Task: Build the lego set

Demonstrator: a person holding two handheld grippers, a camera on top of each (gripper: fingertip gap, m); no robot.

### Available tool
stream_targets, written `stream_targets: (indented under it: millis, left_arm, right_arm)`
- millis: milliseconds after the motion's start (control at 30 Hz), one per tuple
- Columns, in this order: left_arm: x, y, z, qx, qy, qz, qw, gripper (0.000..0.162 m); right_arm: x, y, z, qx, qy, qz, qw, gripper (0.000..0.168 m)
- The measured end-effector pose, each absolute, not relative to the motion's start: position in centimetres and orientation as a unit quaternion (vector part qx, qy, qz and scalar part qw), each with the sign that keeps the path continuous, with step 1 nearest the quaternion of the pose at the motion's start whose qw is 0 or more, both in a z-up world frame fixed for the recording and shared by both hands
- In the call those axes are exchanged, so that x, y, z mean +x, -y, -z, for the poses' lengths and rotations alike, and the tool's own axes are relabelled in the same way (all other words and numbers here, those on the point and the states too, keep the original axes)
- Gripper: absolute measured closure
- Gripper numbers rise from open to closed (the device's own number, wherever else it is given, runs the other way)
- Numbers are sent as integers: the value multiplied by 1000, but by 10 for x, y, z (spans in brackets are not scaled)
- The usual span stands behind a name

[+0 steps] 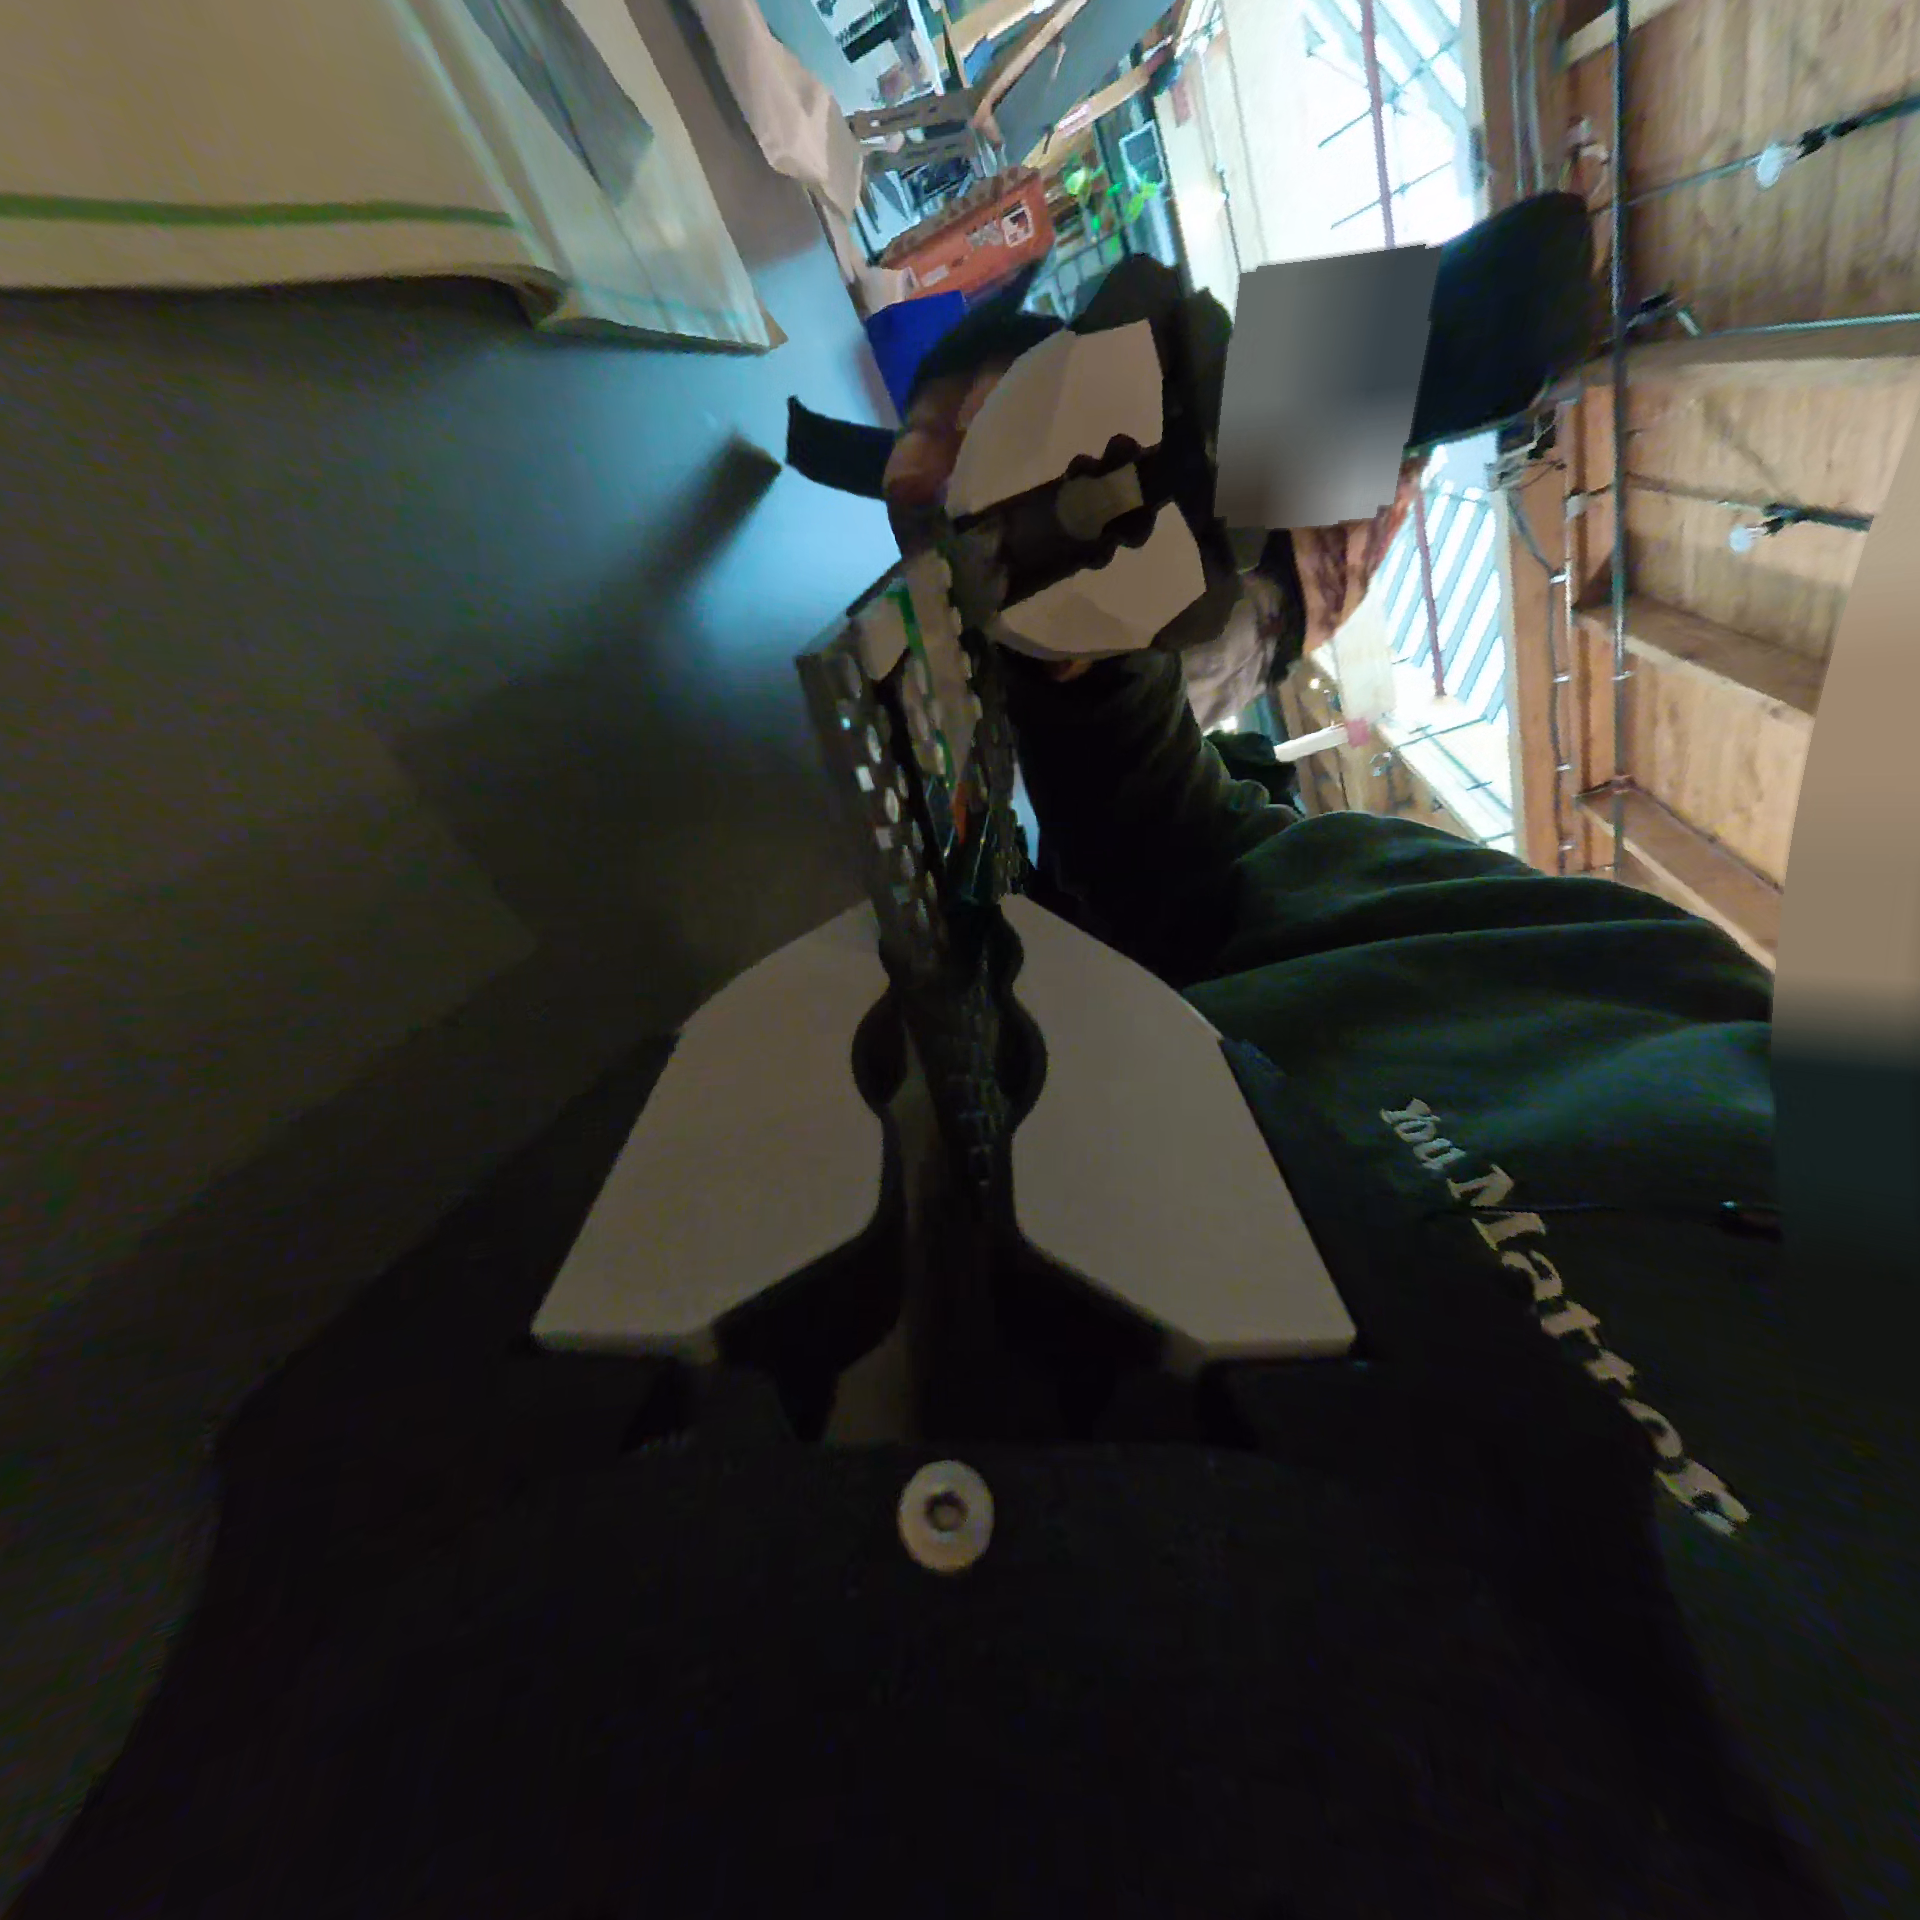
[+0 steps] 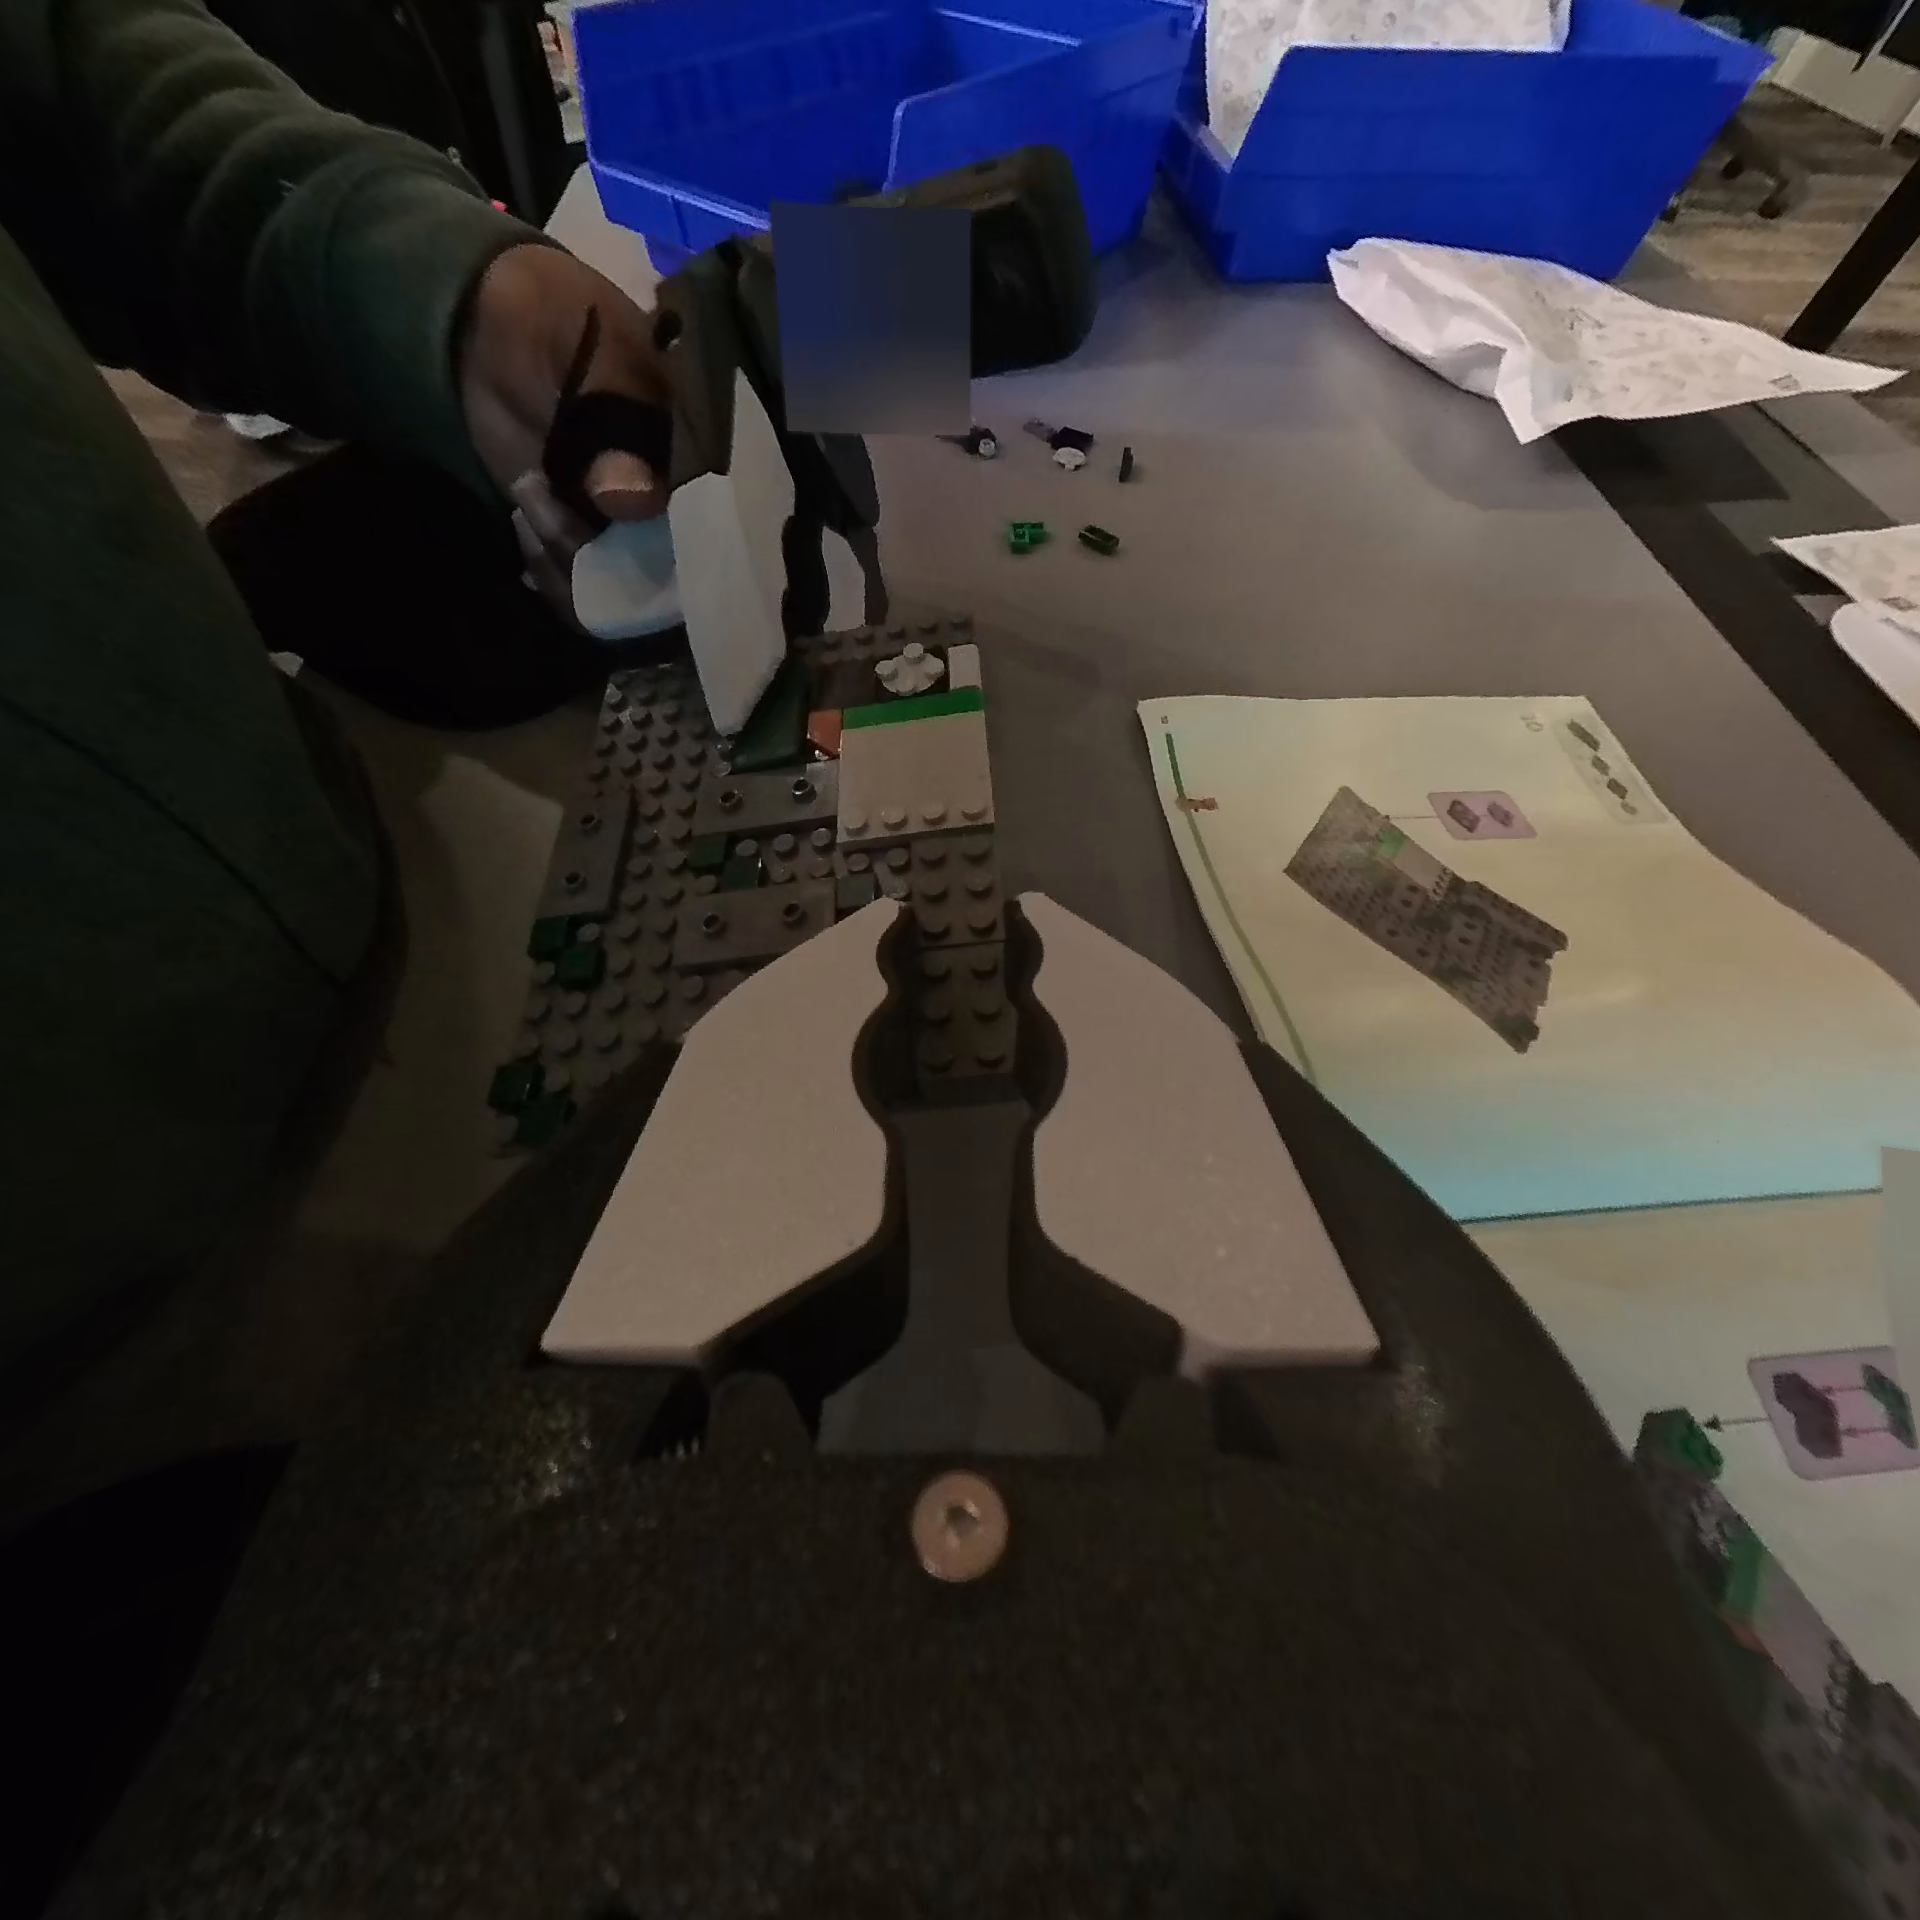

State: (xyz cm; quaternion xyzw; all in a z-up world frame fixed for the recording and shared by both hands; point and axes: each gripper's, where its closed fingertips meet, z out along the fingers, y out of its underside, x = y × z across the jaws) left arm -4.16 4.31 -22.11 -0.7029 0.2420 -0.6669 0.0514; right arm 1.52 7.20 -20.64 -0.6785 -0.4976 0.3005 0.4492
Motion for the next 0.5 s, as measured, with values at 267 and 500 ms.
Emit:
stream_targets:
  millis: [267,500]
  left_arm:
    - [-43,-41,217,-692,-218,687,31,153]
    - [-44,-41,214,-687,-204,696,44,154]
  right_arm:
    - [12,-69,203,-666,509,-292,460,153]
    - [11,-68,196,-650,518,-271,486,153]
